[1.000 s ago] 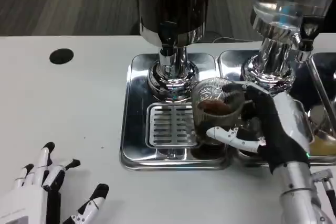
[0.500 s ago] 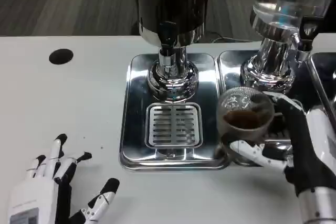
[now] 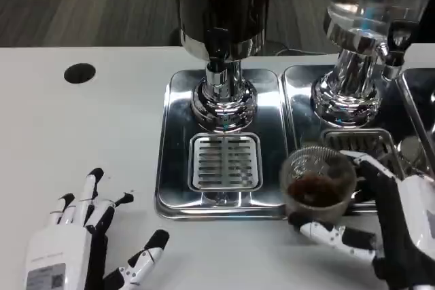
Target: Grasp the cup under the faucet to collect the drink, then remove the cup.
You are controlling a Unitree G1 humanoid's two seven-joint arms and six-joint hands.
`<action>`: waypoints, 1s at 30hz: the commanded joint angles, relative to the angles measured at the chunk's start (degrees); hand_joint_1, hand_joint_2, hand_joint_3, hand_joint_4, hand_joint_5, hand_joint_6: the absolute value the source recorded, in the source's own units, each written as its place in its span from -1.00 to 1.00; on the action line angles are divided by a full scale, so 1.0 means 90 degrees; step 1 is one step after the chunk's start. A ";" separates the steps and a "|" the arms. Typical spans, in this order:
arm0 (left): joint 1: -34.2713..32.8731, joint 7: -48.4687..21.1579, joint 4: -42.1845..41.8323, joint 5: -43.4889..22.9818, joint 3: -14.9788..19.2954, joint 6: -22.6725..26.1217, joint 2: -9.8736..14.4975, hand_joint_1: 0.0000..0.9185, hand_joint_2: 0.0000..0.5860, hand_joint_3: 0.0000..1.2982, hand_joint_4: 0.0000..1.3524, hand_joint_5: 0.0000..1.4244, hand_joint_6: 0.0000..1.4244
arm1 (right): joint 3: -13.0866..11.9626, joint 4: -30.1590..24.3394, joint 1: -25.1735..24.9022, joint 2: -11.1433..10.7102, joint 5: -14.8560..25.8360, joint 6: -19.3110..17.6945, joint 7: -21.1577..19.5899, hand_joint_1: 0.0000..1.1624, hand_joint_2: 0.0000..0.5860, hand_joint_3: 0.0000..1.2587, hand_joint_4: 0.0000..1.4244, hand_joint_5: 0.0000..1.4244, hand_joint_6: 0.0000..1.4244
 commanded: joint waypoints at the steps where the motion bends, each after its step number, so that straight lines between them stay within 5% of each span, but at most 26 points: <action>1: 0.0016 -0.0098 -0.0096 0.0064 -0.0018 0.0073 0.0052 -1.00 -0.33 -0.42 -0.97 -0.73 -0.81 | 0.0028 -0.0049 0.0139 0.0056 0.0045 -0.0484 -0.0407 0.46 -0.30 0.09 0.10 -0.06 -0.21; 24: 0.0083 -0.0085 -0.0081 0.0049 -0.0036 0.0122 0.0043 -1.00 -0.33 -0.42 -0.97 -0.73 -0.82 | 0.0469 0.0838 0.0120 0.0116 -0.0158 -0.0829 -0.0873 0.45 -0.31 0.09 0.10 -0.07 -0.20; 30: 0.0116 -0.0087 -0.0119 0.0026 0.0002 0.0124 0.0052 -1.00 -0.33 -0.42 -0.97 -0.73 -0.82 | 0.0485 0.1001 0.0039 0.0057 -0.0054 -0.0957 -0.0831 0.36 -0.34 -0.15 -0.09 -0.21 -0.27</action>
